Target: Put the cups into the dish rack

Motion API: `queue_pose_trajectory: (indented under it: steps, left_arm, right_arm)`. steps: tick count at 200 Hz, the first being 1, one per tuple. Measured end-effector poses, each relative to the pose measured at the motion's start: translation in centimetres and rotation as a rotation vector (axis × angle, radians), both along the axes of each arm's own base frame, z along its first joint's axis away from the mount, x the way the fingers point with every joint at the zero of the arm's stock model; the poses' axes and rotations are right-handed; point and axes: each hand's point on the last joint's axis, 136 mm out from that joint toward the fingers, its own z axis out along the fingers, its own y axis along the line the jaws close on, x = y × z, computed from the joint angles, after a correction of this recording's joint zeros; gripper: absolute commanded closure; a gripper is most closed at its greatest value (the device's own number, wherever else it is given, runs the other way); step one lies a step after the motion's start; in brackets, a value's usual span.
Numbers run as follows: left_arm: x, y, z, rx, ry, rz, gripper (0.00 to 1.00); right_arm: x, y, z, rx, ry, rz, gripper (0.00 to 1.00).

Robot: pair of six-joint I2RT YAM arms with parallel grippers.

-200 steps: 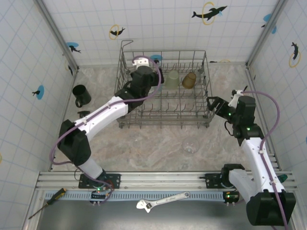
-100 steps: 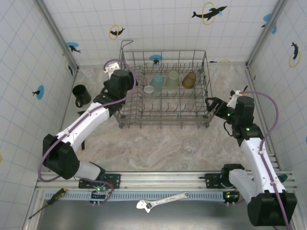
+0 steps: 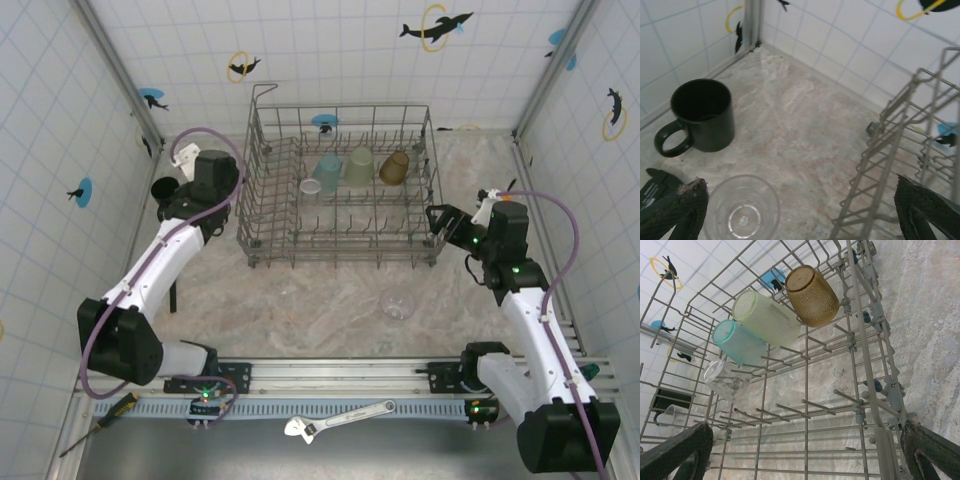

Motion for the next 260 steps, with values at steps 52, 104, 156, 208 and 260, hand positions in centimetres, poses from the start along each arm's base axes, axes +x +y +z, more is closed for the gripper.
queue_pose_trajectory:
  steps: [52,104,156,208,260]
  left_arm:
    - [-0.6,4.7,-1.9,-0.078,0.042,0.134,0.02]
    - [-0.8,8.4,-3.3,-0.165,0.056,0.244,0.02]
    - [-1.3,11.5,-7.1,-0.253,0.113,0.345,0.02]
    - [-0.7,13.6,-9.4,-0.327,0.126,0.403,0.03]
    - [-0.1,15.1,-11.7,-0.395,0.129,0.46,0.03]
  right_arm:
    - [0.0,0.0,0.1,-0.013,-0.008,0.007,0.0]
    - [0.0,0.0,0.1,-0.021,-0.013,0.012,0.0]
    - [0.0,0.0,0.1,-0.024,-0.015,0.015,0.0]
    - [0.0,0.0,-0.1,-0.038,-0.015,0.023,0.0]
    - [0.3,0.0,-0.8,-0.053,0.001,0.03,0.0]
